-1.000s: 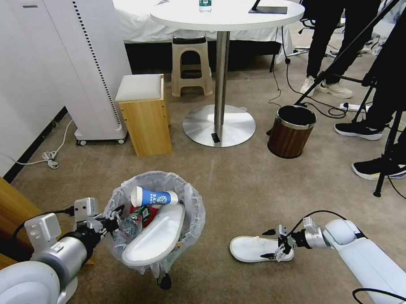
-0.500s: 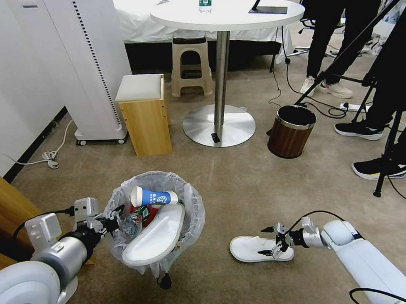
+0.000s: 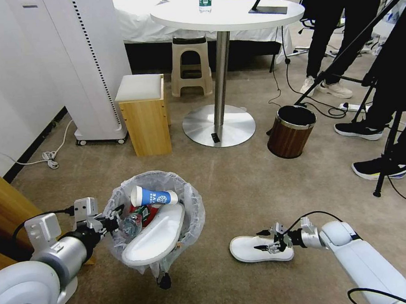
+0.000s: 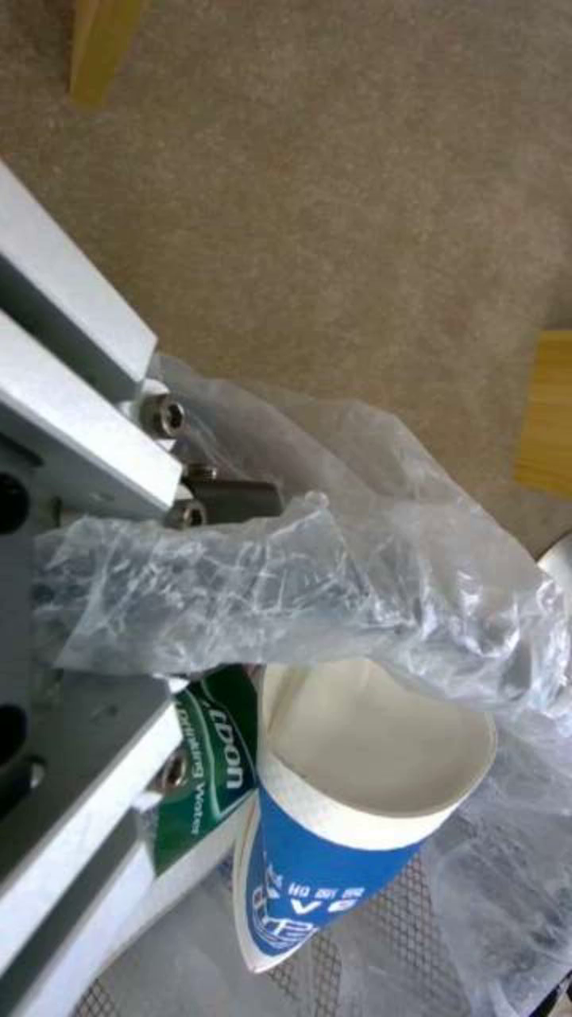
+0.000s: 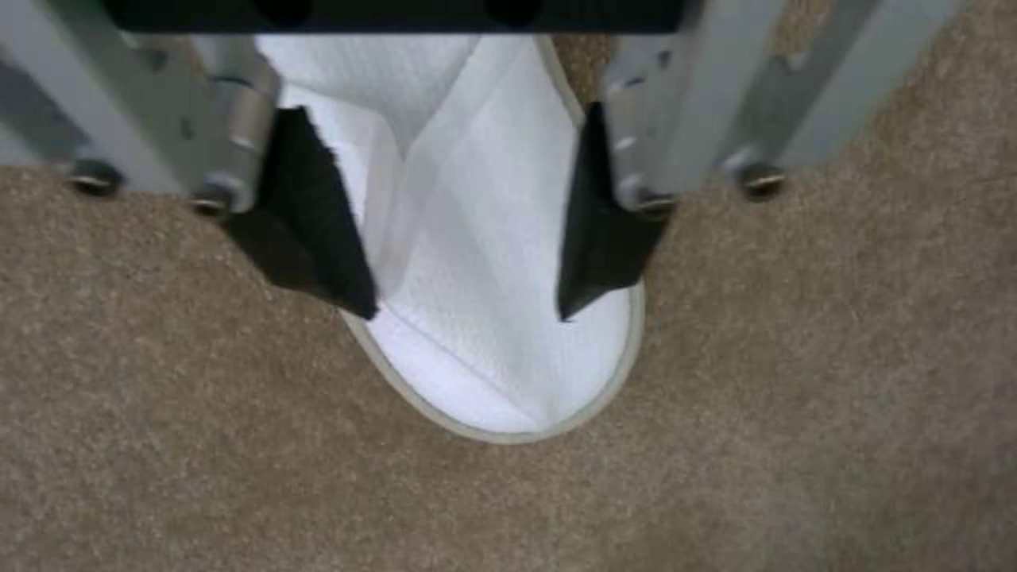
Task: Pick up the trash bin and place the garbage on the floor into it.
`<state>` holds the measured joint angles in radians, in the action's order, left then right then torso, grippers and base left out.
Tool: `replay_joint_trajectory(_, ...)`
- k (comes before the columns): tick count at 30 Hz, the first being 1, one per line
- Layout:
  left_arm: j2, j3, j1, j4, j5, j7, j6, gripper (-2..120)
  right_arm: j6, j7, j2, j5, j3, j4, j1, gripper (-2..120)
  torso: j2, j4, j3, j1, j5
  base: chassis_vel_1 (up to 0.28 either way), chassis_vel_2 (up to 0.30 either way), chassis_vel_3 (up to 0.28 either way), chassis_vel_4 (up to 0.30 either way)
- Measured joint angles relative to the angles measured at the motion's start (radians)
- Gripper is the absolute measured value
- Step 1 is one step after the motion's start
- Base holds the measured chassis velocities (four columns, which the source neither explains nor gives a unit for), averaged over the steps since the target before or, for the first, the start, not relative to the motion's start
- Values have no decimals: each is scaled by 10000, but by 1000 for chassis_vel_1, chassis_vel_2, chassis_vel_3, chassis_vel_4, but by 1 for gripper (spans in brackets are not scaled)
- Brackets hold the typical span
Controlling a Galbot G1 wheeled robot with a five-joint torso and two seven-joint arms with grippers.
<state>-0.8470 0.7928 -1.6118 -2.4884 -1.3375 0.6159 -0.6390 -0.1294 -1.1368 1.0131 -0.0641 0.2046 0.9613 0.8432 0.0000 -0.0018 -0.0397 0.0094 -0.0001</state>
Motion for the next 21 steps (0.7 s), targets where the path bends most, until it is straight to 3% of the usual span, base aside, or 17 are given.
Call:
replay_joint_trajectory(9, 1, -1, 30, 26, 4, -12, 12, 0, -70, -419, -19, 263, 45, -14, 37, 7, 0, 0, 0, 0, 1, 0, 0, 0, 0)
replay_joint_trajectory(12, 1, -4, 28, 46, 16, -21, 16, 0, -112, -423, -20, 279, 88, -64, 42, 0, 0, -1, 0, 0, 1, 0, 0, 0, 0)
replay_joint_trajectory(21, -2, -46, 50, 49, 31, -23, 29, 0, -170, -403, -87, 290, 132, -148, 30, 0, 0, -1, 0, 0, 1, 0, 0, 0, 0)
